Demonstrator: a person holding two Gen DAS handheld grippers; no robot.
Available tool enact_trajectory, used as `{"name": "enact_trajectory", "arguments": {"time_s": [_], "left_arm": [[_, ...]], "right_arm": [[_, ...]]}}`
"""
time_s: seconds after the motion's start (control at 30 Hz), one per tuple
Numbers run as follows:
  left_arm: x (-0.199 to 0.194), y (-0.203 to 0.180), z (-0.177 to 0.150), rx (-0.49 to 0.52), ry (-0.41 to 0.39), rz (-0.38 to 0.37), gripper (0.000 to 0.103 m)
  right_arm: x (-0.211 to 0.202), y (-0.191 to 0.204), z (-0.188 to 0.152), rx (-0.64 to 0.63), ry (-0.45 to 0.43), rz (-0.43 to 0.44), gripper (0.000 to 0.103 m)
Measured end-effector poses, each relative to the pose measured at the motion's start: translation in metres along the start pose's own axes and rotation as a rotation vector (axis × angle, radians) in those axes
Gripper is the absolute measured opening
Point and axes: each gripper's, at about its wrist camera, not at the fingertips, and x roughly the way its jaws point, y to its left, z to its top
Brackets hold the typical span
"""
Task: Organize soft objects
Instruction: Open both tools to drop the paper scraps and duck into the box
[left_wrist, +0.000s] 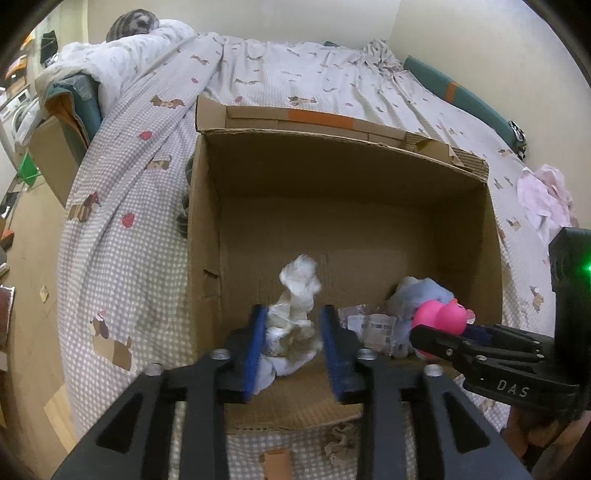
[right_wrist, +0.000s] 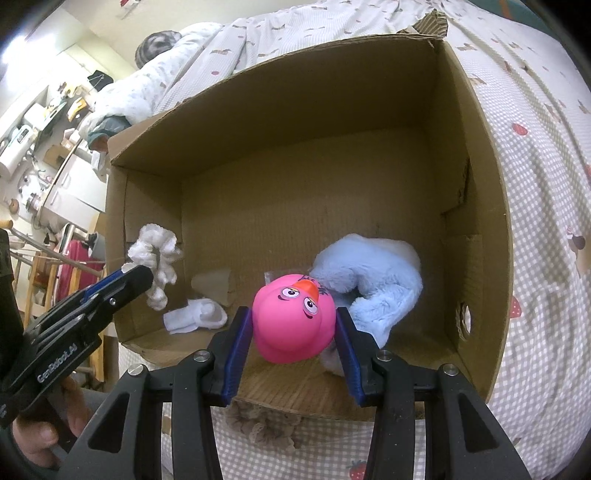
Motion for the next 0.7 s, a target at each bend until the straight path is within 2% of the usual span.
{"name": "enact_trajectory", "arguments": {"time_s": [0.1,0.13,0.37,0.63,0.7], "left_arm": [[-0.004,-0.002,0.000,0.010,-0.015,0.003,0.058],[-0.006,-0.003,0.000,0.014,-0.023,0.008,0.059],[-0.011,-0.007,0.001,0.035,-0.033,0.008,0.060],[-0.013,-0.003,0.003,0.024,-0.047,0.043,0.060],[-0.014,-0.002,0.003,0.016,-0.050,0.042,0.060]], "right_arm": [[0.000,0.000,0.000,0.000,0.001,-0.001,0.047],[0.000,0.000,0.000,-0.001,0.001,-0.001,0.047],[0.000,0.000,0.001,-0.002,-0.001,-0.001,0.047],[-0.002,-0.001,0.001,0.004,-0.016,-0.005,0.048],[-0.005,-0.003,0.002,0.017,-0.026,0.001,0.052]]}}
